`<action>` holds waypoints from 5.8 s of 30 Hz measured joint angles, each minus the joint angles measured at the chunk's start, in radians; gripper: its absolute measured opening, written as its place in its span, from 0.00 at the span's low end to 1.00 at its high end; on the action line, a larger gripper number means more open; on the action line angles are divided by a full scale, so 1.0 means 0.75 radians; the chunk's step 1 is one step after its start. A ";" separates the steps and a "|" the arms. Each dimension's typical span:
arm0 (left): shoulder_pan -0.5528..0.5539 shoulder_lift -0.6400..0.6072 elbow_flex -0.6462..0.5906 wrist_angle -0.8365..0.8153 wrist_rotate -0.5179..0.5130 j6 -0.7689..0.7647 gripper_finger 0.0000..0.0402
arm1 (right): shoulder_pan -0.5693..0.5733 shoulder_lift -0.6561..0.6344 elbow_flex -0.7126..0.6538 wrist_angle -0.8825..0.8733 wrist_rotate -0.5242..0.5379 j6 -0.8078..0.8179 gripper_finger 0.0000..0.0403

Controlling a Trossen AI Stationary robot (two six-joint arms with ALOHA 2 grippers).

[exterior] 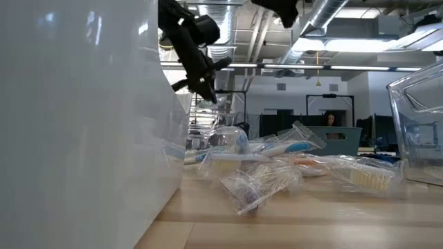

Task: Pick & Place Toothbrushes
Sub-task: Put the green toothbrush into the top transparent bin, then put the purple toothbrush into the green bin

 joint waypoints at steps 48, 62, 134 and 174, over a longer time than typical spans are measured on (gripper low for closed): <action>0.008 0.291 0.060 -0.024 0.066 -0.671 0.02 | -0.561 -0.141 -0.021 0.424 0.000 -0.312 0.63; 0.001 0.298 0.060 -0.035 0.031 -0.606 0.02 | -0.586 -0.141 -0.021 0.387 0.001 -0.283 0.63; -0.003 0.108 0.060 -0.042 0.111 -0.557 0.24 | -0.605 -0.162 -0.021 0.288 0.002 -0.287 0.63; -0.490 -0.353 -0.510 0.896 -0.501 0.477 0.24 | -0.171 -0.468 -0.022 -0.483 0.000 -0.262 0.63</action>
